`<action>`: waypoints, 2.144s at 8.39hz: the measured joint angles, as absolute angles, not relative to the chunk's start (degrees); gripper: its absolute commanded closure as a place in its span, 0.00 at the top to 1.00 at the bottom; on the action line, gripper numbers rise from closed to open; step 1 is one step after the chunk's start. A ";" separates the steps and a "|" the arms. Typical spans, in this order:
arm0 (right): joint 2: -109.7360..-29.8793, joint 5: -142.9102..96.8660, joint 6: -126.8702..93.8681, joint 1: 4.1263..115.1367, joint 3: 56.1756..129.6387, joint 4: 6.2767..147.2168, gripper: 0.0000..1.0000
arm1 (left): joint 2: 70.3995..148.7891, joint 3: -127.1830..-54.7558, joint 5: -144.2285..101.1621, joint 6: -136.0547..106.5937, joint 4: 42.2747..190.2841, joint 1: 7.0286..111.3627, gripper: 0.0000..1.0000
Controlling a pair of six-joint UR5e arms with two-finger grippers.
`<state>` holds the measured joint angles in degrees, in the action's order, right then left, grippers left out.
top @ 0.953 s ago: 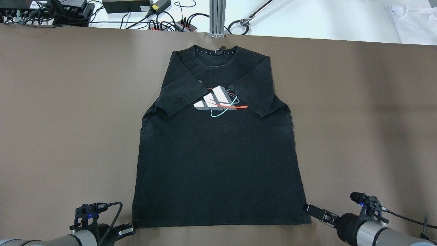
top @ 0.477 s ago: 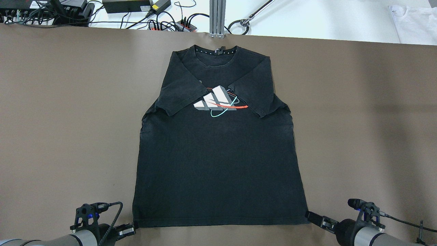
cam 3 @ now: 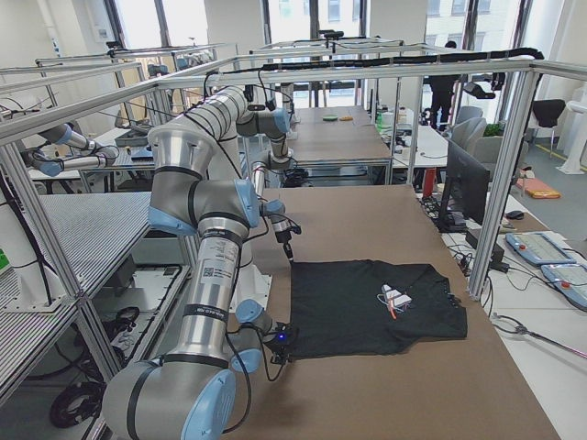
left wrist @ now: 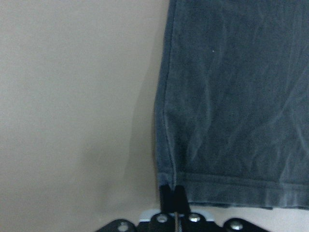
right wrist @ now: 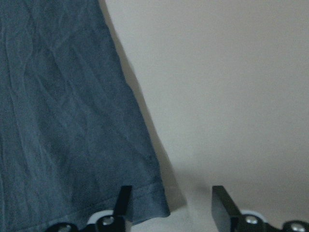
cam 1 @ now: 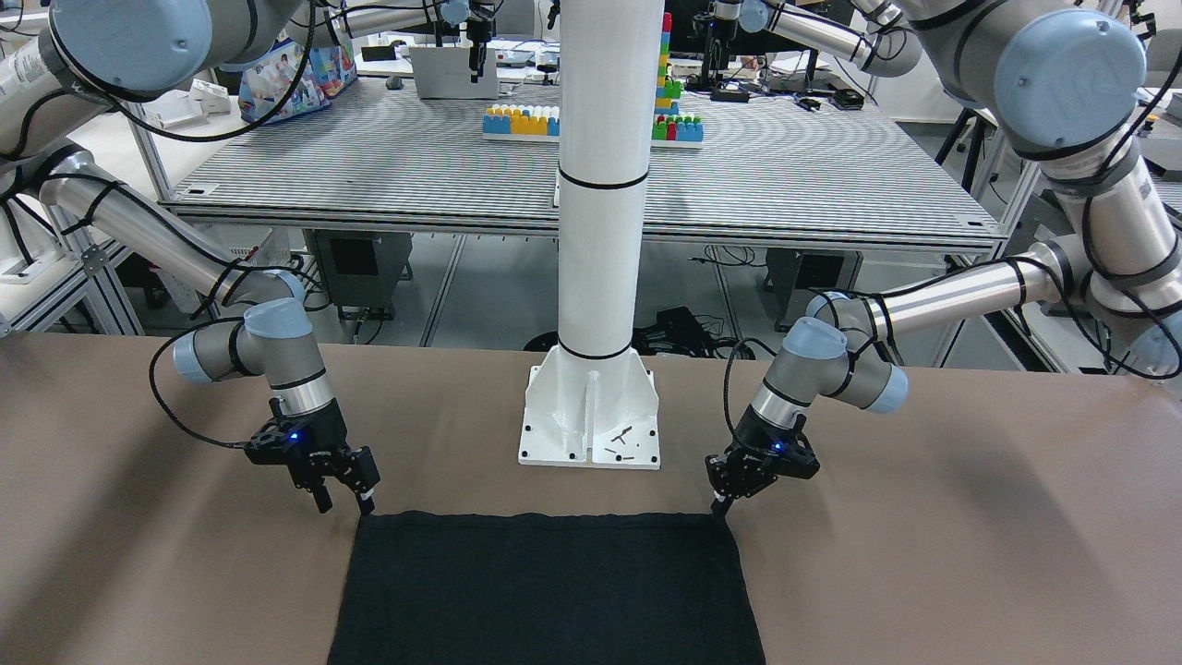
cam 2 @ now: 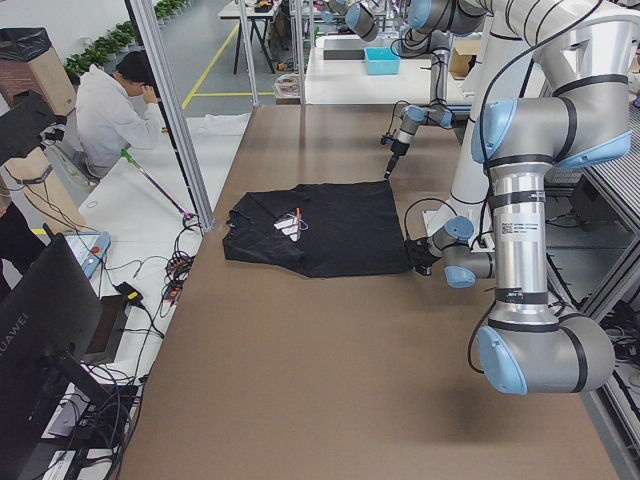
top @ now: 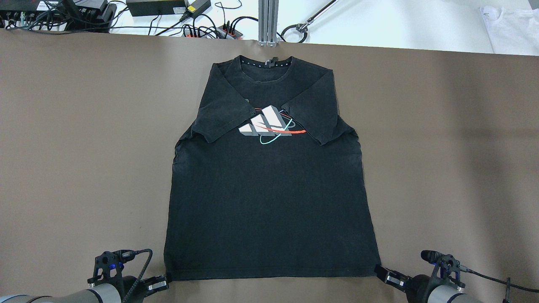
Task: Fold clothes
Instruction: 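Grasp both hem corners with the left and right grippers, then lift the hem with both grippers and fold it toward the collar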
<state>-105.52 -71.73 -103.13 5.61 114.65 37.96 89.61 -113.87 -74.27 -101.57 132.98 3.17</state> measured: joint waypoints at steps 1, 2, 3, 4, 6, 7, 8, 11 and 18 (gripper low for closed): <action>-104.54 -71.53 -103.16 5.38 113.85 38.01 0.51 | 89.67 -113.90 -74.27 -101.57 132.98 3.17 0.00; -103.59 -71.42 -103.17 5.27 113.07 38.04 0.50 | 89.71 -113.95 -74.27 -101.59 132.98 3.17 0.00; -103.05 -71.35 -103.14 5.23 112.64 38.05 0.35 | 89.77 -113.96 -74.27 -101.59 132.98 3.19 0.00; -102.84 -71.32 -103.11 5.24 112.50 38.05 0.23 | 89.79 -113.95 -74.27 -101.60 132.98 3.19 0.00; -103.03 -71.39 -103.00 5.37 112.90 37.92 0.22 | 89.87 -113.97 -74.33 -101.49 132.98 3.20 0.00; -103.36 -71.50 -102.96 5.45 113.07 37.86 0.14 | 89.94 -113.95 -74.35 -101.46 132.98 3.20 0.00; -103.67 -71.53 -102.93 5.49 113.16 37.77 0.00 | 90.09 -113.90 -74.35 -101.43 132.98 3.19 0.00; -104.05 -71.52 -102.91 5.58 114.02 37.56 0.00 | 90.20 -114.92 -74.55 -101.06 132.96 3.61 0.00; -105.58 -74.59 -95.16 9.96 124.55 39.78 0.00 | 92.55 -130.09 -99.67 -90.77 115.67 25.35 0.00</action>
<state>-105.58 -74.59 -95.16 9.96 124.55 39.78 92.55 -130.09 -99.67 -90.77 115.67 25.35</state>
